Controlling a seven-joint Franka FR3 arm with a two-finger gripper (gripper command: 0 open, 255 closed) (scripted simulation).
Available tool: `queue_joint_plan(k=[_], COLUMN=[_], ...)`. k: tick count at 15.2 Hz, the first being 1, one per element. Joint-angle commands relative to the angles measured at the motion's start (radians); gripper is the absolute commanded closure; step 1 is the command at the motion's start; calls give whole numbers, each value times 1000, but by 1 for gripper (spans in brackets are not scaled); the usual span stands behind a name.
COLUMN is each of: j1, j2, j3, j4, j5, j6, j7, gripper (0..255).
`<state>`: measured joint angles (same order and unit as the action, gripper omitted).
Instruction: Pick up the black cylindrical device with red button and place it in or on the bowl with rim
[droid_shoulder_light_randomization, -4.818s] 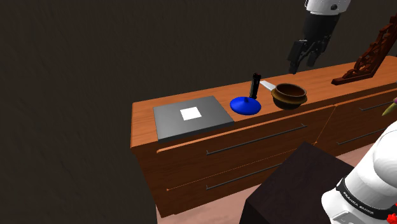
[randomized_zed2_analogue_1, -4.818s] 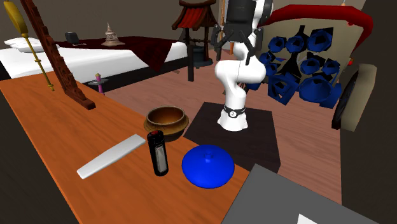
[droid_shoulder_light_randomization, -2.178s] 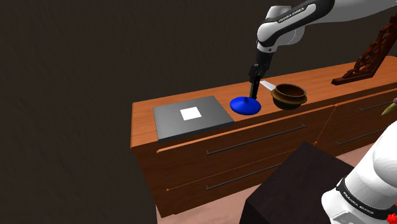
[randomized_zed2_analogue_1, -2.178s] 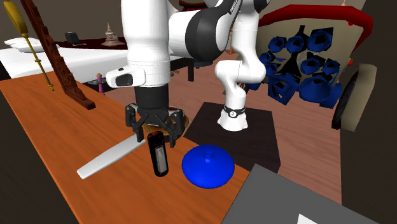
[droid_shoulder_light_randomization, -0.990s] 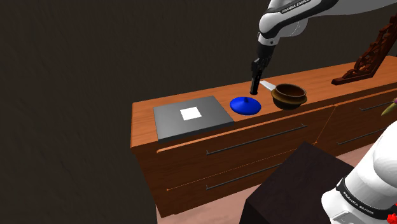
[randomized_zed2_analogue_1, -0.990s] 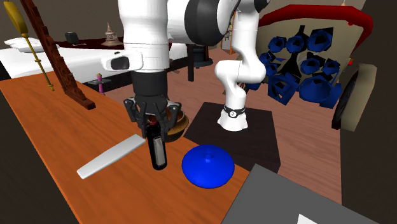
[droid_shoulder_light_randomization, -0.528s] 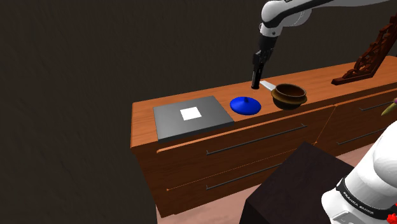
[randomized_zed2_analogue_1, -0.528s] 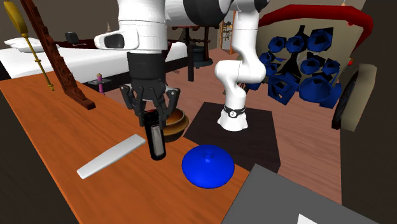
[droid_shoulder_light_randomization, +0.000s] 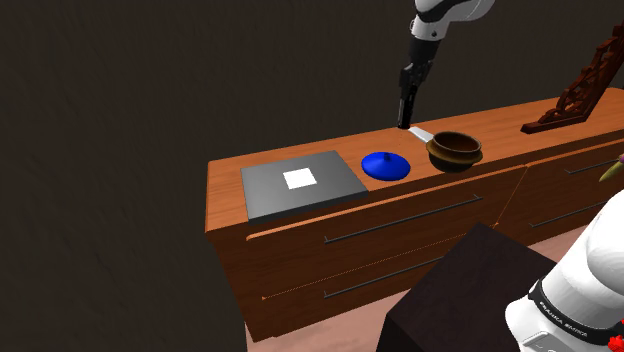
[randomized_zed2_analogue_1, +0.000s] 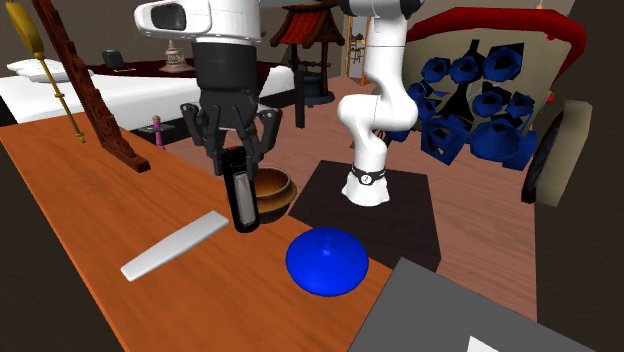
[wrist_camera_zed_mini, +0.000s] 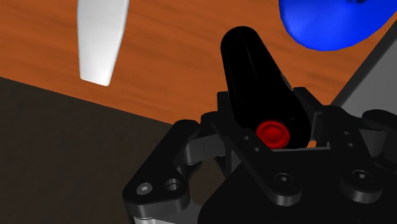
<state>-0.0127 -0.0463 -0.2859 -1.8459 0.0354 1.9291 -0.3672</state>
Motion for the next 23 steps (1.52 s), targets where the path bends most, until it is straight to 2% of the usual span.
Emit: queue_joint_plan(k=[1,11,17,23], j1=[0,-1,-32,-74], j2=[3,14,-174,-341], j3=[0,-1,-26,-56], j4=[30,166,17,-82], j5=[0,3,-50,-102], j6=[-27,-153,-185,-246], j7=[0,3,-43,-100], gripper=[255,255,255,255])
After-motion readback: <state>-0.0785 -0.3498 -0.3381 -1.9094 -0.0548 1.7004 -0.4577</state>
